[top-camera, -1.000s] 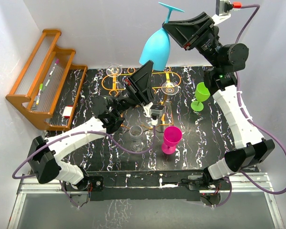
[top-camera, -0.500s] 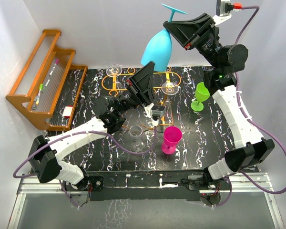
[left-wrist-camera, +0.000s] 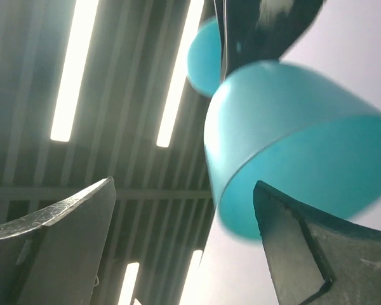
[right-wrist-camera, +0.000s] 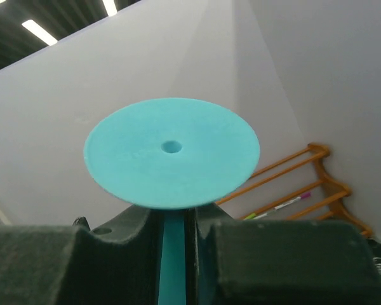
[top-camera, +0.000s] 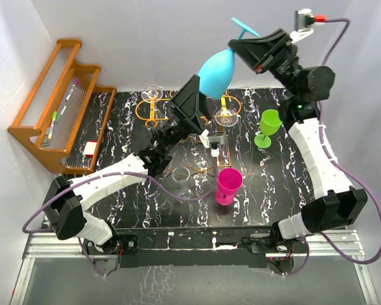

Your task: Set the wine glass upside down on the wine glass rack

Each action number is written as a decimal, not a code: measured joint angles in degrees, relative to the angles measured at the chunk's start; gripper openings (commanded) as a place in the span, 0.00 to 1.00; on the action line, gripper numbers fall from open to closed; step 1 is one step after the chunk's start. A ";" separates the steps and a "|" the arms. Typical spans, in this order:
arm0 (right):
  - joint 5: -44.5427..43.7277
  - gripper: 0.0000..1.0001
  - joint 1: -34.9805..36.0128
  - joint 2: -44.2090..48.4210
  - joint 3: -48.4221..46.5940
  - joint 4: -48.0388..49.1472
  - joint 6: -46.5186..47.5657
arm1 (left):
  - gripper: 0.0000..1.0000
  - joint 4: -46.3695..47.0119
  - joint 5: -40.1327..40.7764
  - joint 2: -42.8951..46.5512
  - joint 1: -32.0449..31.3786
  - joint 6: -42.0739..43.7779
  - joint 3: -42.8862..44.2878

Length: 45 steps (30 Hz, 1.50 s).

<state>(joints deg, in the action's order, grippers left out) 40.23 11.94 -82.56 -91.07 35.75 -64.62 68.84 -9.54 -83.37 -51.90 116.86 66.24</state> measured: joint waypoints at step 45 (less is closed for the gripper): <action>6.56 0.08 -14.01 -11.96 19.54 8.13 46.12 | 0.97 -118.22 18.38 10.38 23.91 -73.77 53.99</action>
<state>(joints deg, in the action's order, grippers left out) 46.78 -2.07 -94.52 -71.53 43.88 -18.50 -49.39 8.84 -72.99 -27.99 43.09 120.22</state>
